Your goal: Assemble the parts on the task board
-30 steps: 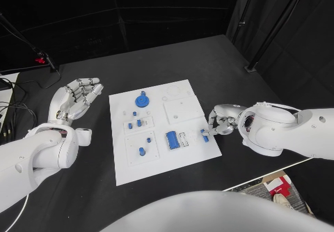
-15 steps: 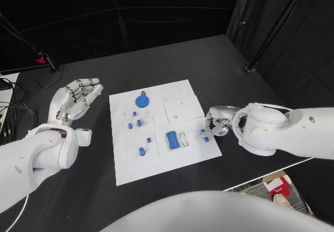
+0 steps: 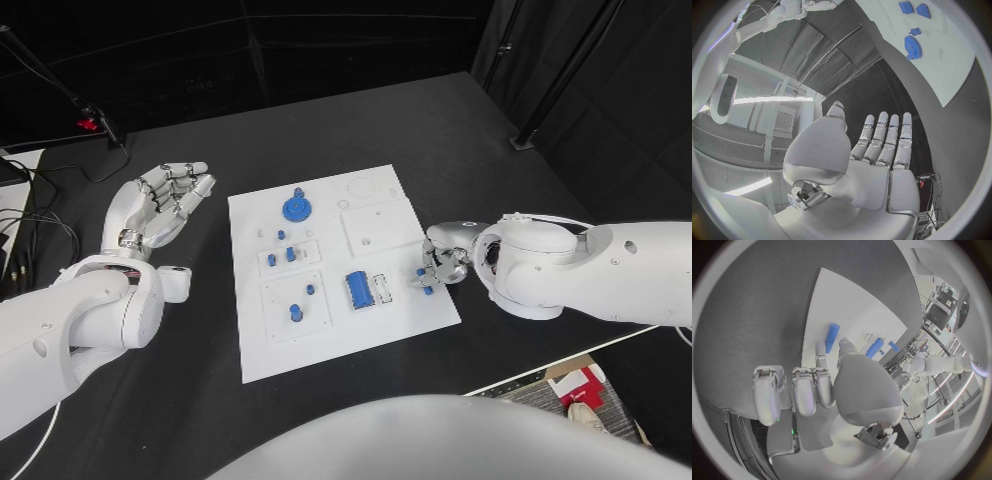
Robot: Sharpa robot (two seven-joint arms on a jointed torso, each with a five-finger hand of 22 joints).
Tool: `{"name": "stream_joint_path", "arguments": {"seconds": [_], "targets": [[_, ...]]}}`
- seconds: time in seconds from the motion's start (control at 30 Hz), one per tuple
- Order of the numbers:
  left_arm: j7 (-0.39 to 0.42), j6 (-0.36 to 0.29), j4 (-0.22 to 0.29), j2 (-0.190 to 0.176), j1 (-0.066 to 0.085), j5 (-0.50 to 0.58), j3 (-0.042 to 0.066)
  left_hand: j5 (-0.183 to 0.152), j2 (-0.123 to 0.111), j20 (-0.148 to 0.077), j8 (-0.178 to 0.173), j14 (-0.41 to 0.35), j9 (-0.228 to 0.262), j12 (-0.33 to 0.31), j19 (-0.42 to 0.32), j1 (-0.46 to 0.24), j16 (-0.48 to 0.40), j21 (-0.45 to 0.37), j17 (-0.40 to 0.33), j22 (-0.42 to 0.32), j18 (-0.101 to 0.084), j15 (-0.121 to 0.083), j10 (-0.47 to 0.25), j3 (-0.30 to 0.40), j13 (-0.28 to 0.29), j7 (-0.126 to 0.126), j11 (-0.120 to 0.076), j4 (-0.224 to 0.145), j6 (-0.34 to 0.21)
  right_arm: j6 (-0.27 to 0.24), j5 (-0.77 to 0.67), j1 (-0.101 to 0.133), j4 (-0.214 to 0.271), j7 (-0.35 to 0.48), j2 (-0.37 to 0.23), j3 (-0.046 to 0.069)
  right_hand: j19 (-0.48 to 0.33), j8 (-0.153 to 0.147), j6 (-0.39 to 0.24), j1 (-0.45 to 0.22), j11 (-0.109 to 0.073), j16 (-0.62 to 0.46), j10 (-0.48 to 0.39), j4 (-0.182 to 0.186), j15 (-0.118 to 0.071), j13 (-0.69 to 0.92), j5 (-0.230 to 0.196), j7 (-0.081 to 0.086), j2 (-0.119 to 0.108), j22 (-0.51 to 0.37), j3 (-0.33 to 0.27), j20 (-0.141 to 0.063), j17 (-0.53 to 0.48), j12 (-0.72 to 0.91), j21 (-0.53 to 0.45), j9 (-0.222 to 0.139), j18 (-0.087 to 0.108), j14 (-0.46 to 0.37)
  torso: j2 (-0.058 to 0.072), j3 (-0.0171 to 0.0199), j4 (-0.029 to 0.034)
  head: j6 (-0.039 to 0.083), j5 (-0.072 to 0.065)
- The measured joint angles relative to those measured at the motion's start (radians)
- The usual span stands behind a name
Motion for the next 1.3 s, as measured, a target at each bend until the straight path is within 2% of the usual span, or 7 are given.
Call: {"name": "stream_joint_path", "arguments": {"seconds": [0.1,0.23,0.3,0.53,0.9,1.23,1.3], "targets": [[0.0,0.0,0.0,0.0,0.0,0.0,0.0,0.0,0.0,0.0,0.0,0.0,0.0,0.0,0.0,0.0,0.0,0.0,0.0,0.0,0.0,0.0,0.0,0.0,0.0,0.0,0.0,0.0,0.0,0.012,-0.008,0.0,-0.008,0.0,0.011,0.001,0.0,0.0,-0.007,0.016,0.0,0.0,0.0,-0.005,0.0,0.0,-0.008,0.0,0.003,0.0,-0.001,0.0,0.0,0.0,0.0,0.084,0.0,0.0,0.0,-0.0002,-0.0003,0.0,-0.001],[0.0,0.0,0.0,0.0,-0.001,0.0,0.0,0.0,0.0,0.0,0.0,0.0,0.0,0.0,0.0,0.0,0.0,0.0,0.0,0.0,0.0,0.0,0.0,0.0,0.0,0.0,0.0,0.0,0.0,0.027,-0.017,-0.002,-0.015,0.0,0.023,0.001,0.0,-0.003,-0.011,0.067,-0.002,0.0,0.002,-0.018,0.0,0.0,-0.021,0.0,0.003,0.0,0.01,0.0,0.0,0.0,0.0,0.29,0.0,0.0,0.0,-0.0003,-0.0004,0.0,-0.002],[0.0,0.0,0.0,0.0,-0.001,0.0,0.0,0.0,0.0,0.0,0.0,0.0,0.0,0.0,0.0,0.0,0.0,0.0,0.0,0.0,0.0,0.0,0.0,0.0,0.0,0.0,0.0,0.0,0.0,0.034,-0.021,-0.003,-0.016,0.0,0.027,0.001,0.0,-0.003,-0.011,0.092,-0.004,0.0,0.004,-0.028,0.0,0.0,-0.038,0.0,0.007,0.0,0.017,0.0,0.0,0.0,0.0,0.325,0.0,0.0,0.0,-0.0006,-0.0007,0.0,-0.002],[0.0,0.0,0.001,0.0,-0.002,0.0,0.0,0.0,0.0,0.0,0.0,0.0,0.0,0.0,0.0,0.0,0.0,0.0,0.0,0.0,0.0,0.0,0.0,0.0,0.0,0.0,0.0,0.0,0.0,0.046,-0.031,-0.003,-0.012,0.002,0.036,0.003,0.0,-0.021,-0.014,0.18,-0.004,0.0,0.004,-0.036,0.0,0.0,-0.168,0.003,-0.033,0.0,0.162,0.0,0.0,0.0,0.0,0.333,0.0,0.0,0.0,-0.0006,-0.0009,0.0,-0.003],[0.0,0.0,0.001,-0.001,-0.002,0.0,0.0,0.0,0.004,0.0,0.0,0.0,0.0,0.006,0.0,0.004,0.0,0.0,-0.002,-0.001,0.0,0.0,0.0,-0.003,0.0,0.0,0.0,0.003,0.0,0.035,-0.022,-0.003,-0.011,0.009,0.04,0.003,0.0,-0.059,-0.008,0.204,-0.004,0.0,0.004,-0.034,0.0,0.0,-0.174,0.002,-0.057,0.0,0.277,0.0,0.0,0.0,0.0,0.334,0.0,0.0,0.0,-0.0008,-0.0003,0.0,-0.002],[0.0,0.0,0.001,-0.002,-0.002,0.0,0.0,0.0,0.004,0.0,0.0,0.0,0.0,0.006,0.0,0.004,0.0,0.0,-0.002,-0.001,0.0,0.0,0.0,-0.003,0.0,0.0,0.0,0.003,0.0,-0.055,0.059,-0.006,-0.011,0.048,0.026,0.0,0.0,-0.204,0.088,0.225,-0.007,0.0,0.004,-0.066,0.0,0.0,-0.11,0.008,-0.057,0.0,0.314,0.0,0.0,0.0,0.0,0.336,0.0,0.0,0.0,-0.0008,-0.0003,0.0,0.0],[0.0,0.0,0.002,-0.003,-0.002,0.0,0.0,0.0,0.004,0.0,0.0,0.0,0.0,0.006,0.0,0.004,0.0,0.0,-0.002,-0.001,0.0,0.0,0.0,-0.003,0.0,0.0,0.0,0.003,0.0,-0.087,0.089,-0.007,-0.01,0.067,0.023,-0.001,0.0,-0.209,0.111,0.227,-0.01,0.0,0.005,-0.07,0.0,0.0,-0.1,0.006,-0.056,0.0,0.309,0.0,0.0,0.0,0.0,0.207,0.0,0.0,0.001,-0.0008,-0.0004,0.0,0.001]]}}
